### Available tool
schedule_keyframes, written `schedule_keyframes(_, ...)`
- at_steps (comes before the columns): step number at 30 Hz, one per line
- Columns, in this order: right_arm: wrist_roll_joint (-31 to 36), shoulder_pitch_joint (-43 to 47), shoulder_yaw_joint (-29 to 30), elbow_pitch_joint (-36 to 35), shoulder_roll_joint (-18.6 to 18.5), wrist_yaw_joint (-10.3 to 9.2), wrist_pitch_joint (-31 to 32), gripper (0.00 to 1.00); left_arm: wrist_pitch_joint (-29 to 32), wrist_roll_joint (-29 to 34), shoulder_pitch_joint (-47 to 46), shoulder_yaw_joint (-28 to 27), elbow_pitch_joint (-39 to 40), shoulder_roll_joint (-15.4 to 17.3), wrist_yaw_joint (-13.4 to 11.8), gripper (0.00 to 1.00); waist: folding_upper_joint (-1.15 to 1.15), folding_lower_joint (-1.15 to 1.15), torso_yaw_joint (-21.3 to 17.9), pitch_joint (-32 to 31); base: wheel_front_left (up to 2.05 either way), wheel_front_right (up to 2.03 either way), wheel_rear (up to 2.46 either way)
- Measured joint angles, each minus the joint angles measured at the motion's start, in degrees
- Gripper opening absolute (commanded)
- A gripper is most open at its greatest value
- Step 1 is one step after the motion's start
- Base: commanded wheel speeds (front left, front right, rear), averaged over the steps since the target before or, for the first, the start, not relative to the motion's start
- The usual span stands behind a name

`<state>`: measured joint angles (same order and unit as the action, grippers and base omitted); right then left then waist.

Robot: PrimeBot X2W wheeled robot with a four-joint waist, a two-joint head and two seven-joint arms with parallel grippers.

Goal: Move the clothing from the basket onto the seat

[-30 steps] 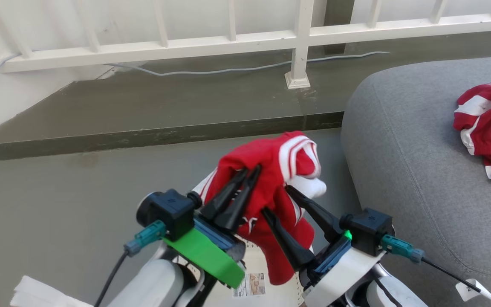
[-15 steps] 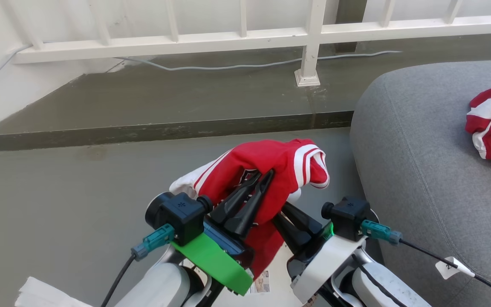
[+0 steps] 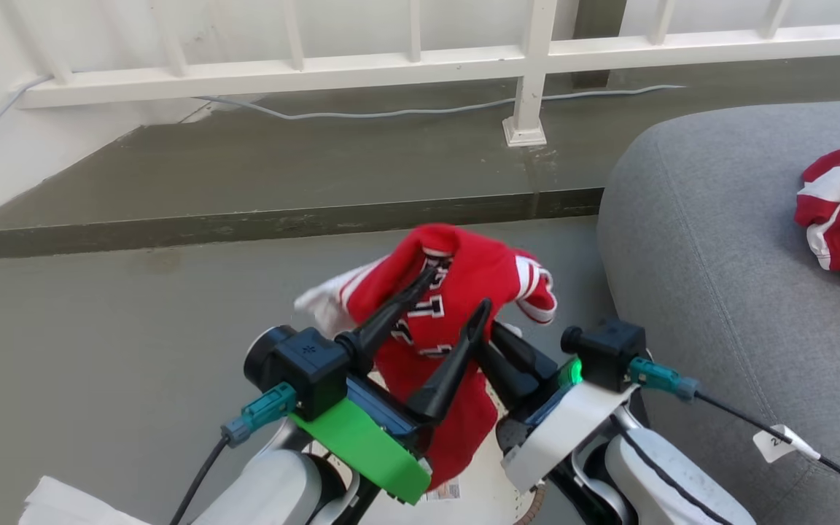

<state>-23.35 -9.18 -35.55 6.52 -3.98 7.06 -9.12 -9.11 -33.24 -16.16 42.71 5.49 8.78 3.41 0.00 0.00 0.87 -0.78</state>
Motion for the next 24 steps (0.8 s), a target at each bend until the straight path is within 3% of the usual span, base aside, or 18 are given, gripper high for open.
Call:
schedule_keyframes(8,-0.4,-1.2,4.1,1.7,-0.7,-0.24,-1.7,0.0,0.5,2.0,0.0,0.0,0.8,1.6,-0.7,1.0,0.0,0.0,-1.8,0.4,0.0,0.0,0.0)
schedule_keyframes(24,-0.4,-1.6,14.6,4.0,-5.8,-5.37,-3.4,0.0,3.1,4.4,1.5,1.3,2.8,5.4,-1.8,1.0,0.0,0.0,-6.1,2.6,0.0,0.0,0.0)
